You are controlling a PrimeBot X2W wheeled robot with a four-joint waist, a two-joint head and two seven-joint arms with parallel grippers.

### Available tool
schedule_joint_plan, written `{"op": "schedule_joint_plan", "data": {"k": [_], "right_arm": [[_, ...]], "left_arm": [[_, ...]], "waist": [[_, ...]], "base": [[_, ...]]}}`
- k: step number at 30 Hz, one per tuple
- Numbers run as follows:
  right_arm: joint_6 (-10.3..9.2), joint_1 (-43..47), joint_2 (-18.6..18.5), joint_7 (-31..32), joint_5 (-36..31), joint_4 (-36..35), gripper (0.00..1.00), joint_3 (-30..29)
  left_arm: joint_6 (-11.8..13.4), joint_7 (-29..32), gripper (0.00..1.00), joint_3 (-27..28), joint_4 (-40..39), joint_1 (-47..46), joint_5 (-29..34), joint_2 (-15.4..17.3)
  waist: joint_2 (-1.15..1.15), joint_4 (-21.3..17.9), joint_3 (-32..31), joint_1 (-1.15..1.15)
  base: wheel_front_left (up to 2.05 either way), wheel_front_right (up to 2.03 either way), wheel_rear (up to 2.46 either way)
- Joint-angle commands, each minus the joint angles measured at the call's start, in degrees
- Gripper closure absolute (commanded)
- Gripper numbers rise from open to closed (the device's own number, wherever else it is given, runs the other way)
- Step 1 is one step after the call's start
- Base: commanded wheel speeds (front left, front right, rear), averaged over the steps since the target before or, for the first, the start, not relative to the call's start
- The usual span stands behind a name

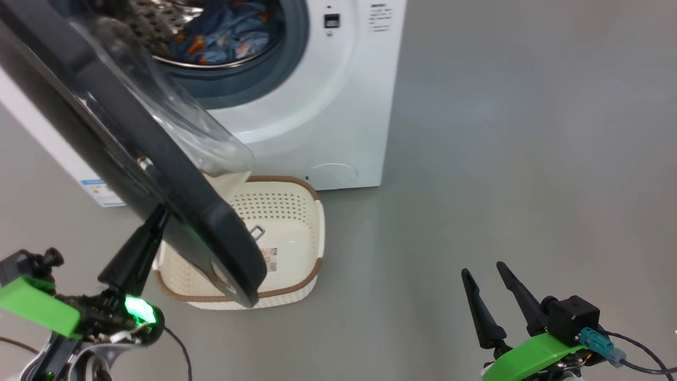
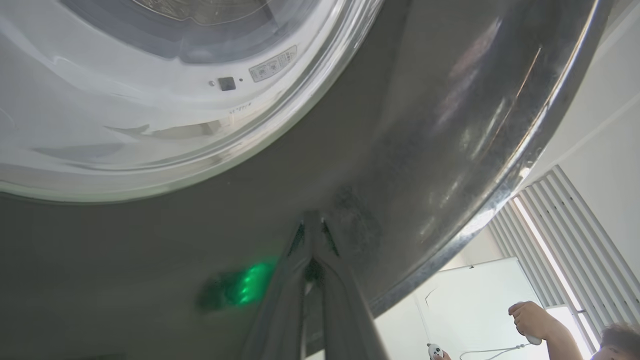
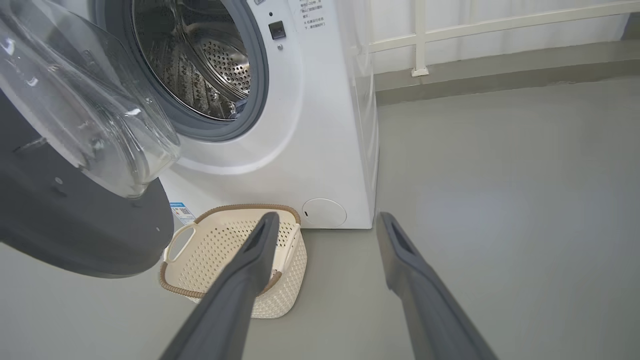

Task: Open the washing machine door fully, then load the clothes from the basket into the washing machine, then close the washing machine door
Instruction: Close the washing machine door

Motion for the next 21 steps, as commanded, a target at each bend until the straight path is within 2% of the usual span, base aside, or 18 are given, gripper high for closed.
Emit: {"op": "schedule_joint_plan", "data": {"k": [1, 13, 21], "right_arm": [[0.09, -1.7, 0.0, -0.8, 0.4, -1.0, 0.0, 1.6], [0.09, -3.2, 0.0, -1.6, 0.7, -0.5, 0.0, 2.4], [0.09, -3.4, 0.0, -1.9, 0.9, -0.2, 0.0, 2.7]], "left_arm": [[-0.9, -0.7, 1.0, 1.1, -0.9, -3.0, 0.5, 0.8], [-1.5, -7.3, 1.0, 0.8, 4.0, -9.9, 3.6, 0.8], [-1.6, -10.6, 1.0, 0.0, 7.8, -13.5, 4.9, 0.8]], "waist": [[0.0, -3.4, 1.4, 0.0], [0.0, -9.0, 3.0, 0.0], [0.0, -10.6, 3.3, 0.0]], "base": [[0.0, 0.0, 0.0], [0.0, 0.0, 0.0], [0.0, 0.0, 0.0]]}}
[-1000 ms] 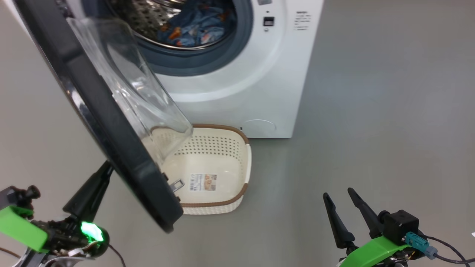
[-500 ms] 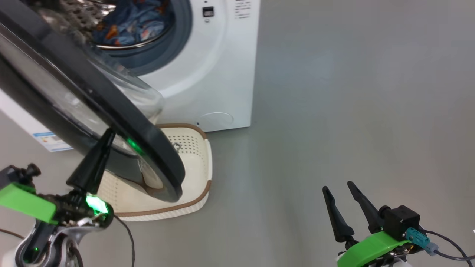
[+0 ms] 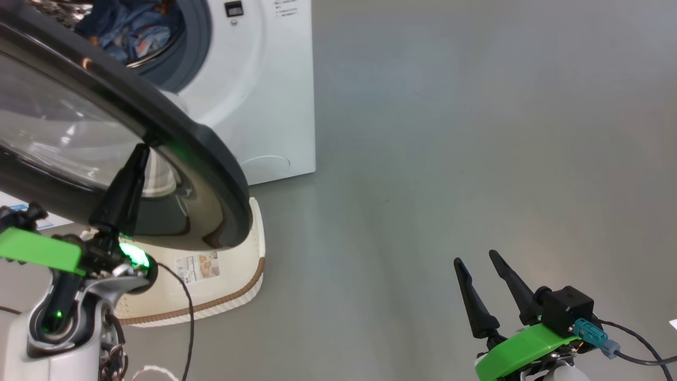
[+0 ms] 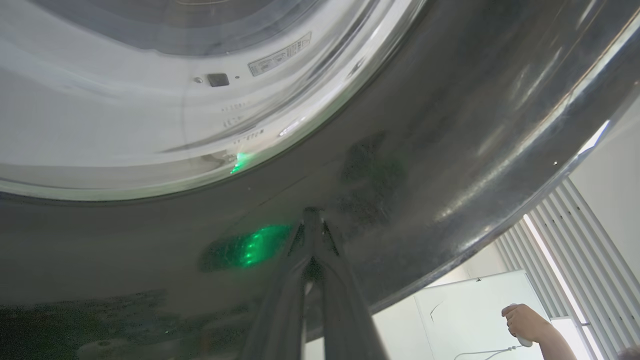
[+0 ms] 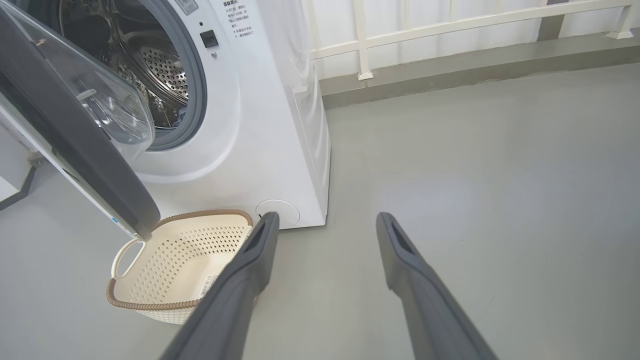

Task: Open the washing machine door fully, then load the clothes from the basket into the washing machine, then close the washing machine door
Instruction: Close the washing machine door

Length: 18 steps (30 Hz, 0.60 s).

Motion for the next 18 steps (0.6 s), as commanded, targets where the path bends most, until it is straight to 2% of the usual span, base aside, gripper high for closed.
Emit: {"op": "schedule_joint_plan", "data": {"k": [1, 9, 18], "right_arm": [[0.09, -1.3, 0.0, -0.6, 0.7, -1.1, 0.0, 1.4], [0.09, -1.4, 0.0, -0.8, 1.1, -0.7, 0.0, 1.0], [0.09, -0.7, 0.0, -0.9, 1.7, 0.2, 0.0, 0.5]], "left_arm": [[-0.6, -0.4, 1.0, 1.1, -1.0, -2.2, 0.4, 1.1], [-0.6, -2.9, 1.0, 0.9, 0.0, -2.6, 1.1, 1.1], [-0.6, -6.8, 1.0, 1.2, -1.5, 4.2, 1.1, 1.1]], "waist": [[0.0, -0.4, 0.2, 0.0], [0.0, -0.1, -0.2, 0.0], [0.0, 3.1, -4.0, 0.0]], "base": [[0.0, 0.0, 0.0], [0.0, 0.0, 0.0], [0.0, 0.0, 0.0]]}}
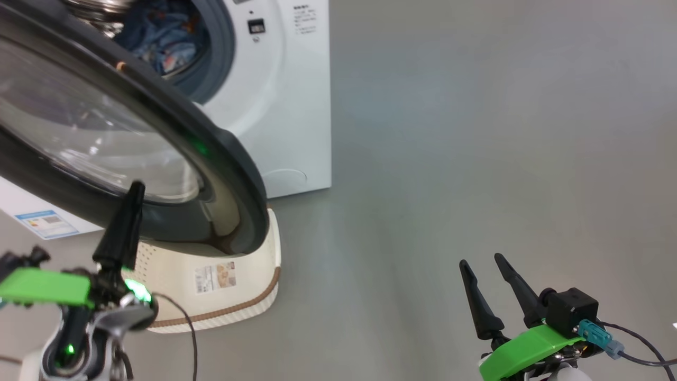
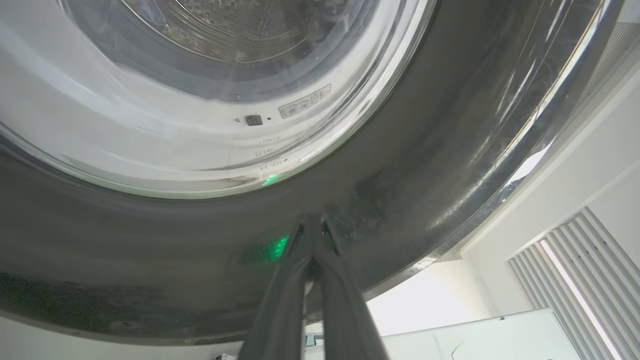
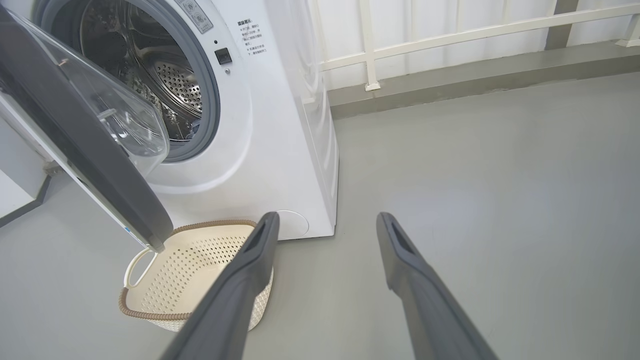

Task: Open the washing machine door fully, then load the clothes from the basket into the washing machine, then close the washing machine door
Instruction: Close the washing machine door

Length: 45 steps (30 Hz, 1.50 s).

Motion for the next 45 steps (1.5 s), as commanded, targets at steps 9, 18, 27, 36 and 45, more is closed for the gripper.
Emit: {"op": "schedule_joint_plan", "data": {"k": [9, 18, 27, 36, 45], "right_arm": [[0.09, 1.3, 0.0, -0.7, 1.0, -0.5, 0.0, 0.1], [0.09, 2.5, 0.0, -0.7, 1.7, -0.8, 0.0, 0.0], [0.09, 3.5, 0.0, -0.7, 2.6, -1.0, 0.0, 0.0], [0.09, 4.0, 0.0, -0.7, 3.3, -1.5, 0.0, -0.1], [0.09, 3.9, 0.0, -0.7, 3.4, -1.9, 0.0, 0.0]], "left_arm": [[-0.6, -3.9, 1.0, 1.9, -4.0, 7.4, -0.2, 1.2], [-0.6, -8.8, 1.0, 2.1, -5.5, 13.4, -0.9, 1.2], [-0.6, -12.0, 1.0, 1.6, -5.8, 17.6, 0.3, 1.2], [-0.6, -14.2, 0.0, 1.2, -8.0, 21.2, 3.8, 1.5], [-0.6, -26.3, 0.0, -0.5, -10.3, 22.6, 17.7, 4.6]], "waist": [[0.0, 4.1, -4.6, 0.0], [0.0, 5.5, -6.7, 0.0], [0.0, 6.8, -8.3, 0.0], [0.0, 8.9, -8.8, 0.0], [0.0, 9.9, -9.2, 0.0]], "base": [[0.0, 0.0, 0.0], [0.0, 0.0, 0.0], [0.0, 0.0, 0.0], [0.0, 0.0, 0.0], [0.0, 0.0, 0.0]]}}
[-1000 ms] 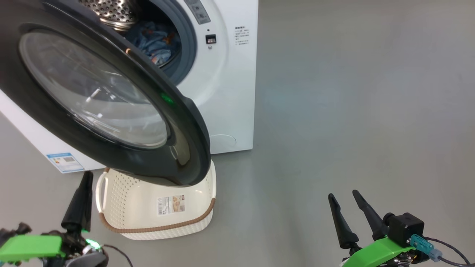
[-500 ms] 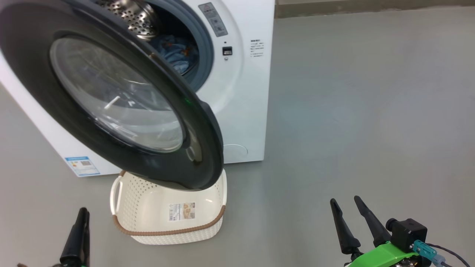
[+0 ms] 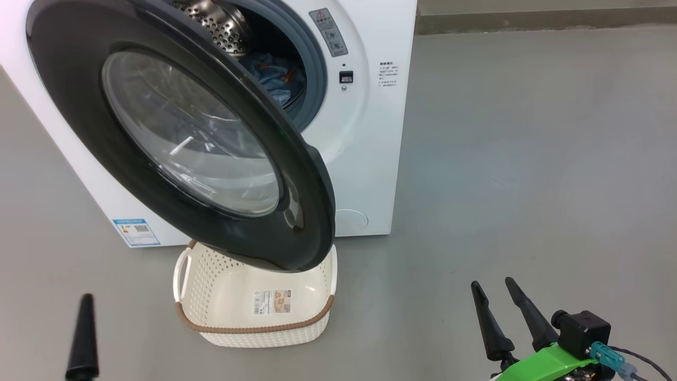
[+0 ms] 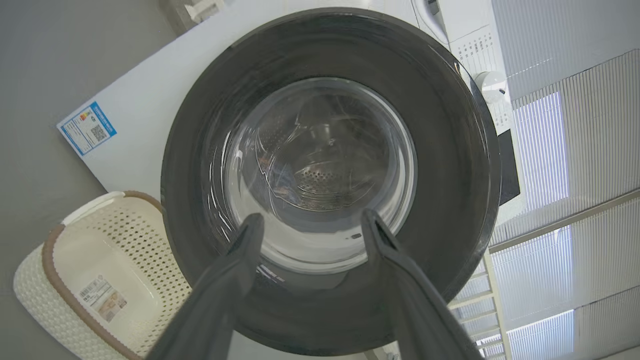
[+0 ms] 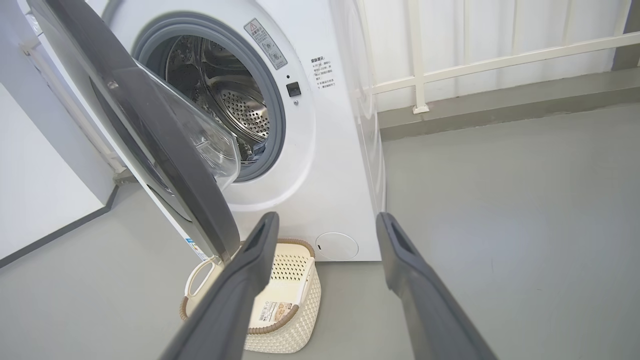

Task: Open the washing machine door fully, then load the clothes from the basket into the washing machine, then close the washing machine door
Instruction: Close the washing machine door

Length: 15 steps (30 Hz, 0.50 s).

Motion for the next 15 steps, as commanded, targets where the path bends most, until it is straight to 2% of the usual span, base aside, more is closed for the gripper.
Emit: {"op": "schedule_joint_plan", "data": {"k": [1, 5, 9, 12, 15], "right_arm": [[0.09, -0.2, 0.0, -0.7, 0.3, -1.6, 0.0, 1.3], [0.09, -0.2, 0.0, -0.7, 0.4, -1.8, 0.0, 1.4], [0.09, -0.1, 0.0, -0.7, 0.4, -1.8, 0.0, 1.5], [0.09, 0.0, 0.0, -0.7, 0.3, -1.8, 0.0, 1.6], [0.09, 0.0, 0.0, -0.7, 0.2, -1.9, 0.0, 1.6]], "left_arm": [[-0.6, -3.3, 0.0, 1.3, -1.2, -0.7, 3.5, 2.0], [-0.6, -10.4, 0.0, -2.5, 0.0, -0.4, 11.6, 5.4], [-0.6, -14.7, 0.0, -6.0, 2.5, -0.3, 22.9, 9.2], [-0.3, -15.6, 0.0, -6.0, 4.5, -0.4, 32.4, 10.0], [0.6, -15.7, 0.0, -4.2, 4.2, -0.4, 42.6, 9.1]], "waist": [[0.0, 0.1, 0.0, 0.0], [0.0, 0.0, -0.2, 0.0], [0.0, -0.1, -0.4, 0.0], [0.0, -0.2, -0.5, 0.0], [0.0, -0.3, -0.5, 0.0]], "base": [[0.0, 0.0, 0.0], [0.0, 0.0, 0.0], [0.0, 0.0, 0.0], [0.0, 0.0, 0.0], [0.0, 0.0, 0.0]]}}
